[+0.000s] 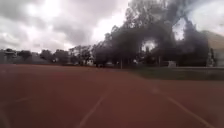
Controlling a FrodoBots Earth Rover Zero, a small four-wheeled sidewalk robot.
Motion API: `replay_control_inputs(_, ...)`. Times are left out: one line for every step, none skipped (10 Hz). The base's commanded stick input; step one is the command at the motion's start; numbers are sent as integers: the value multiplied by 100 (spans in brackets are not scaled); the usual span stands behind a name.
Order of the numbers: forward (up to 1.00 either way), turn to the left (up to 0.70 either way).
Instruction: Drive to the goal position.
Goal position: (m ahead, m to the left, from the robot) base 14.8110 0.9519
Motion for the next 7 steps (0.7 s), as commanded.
replay_control_inputs(70, 0)
replay_control_inputs(70, 0)
replay_control_inputs(70, 0)
replay_control_inputs(70, 0)
replay_control_inputs(70, 0)
replay_control_inputs(70, 0)
replay_control_inputs(70, 0)
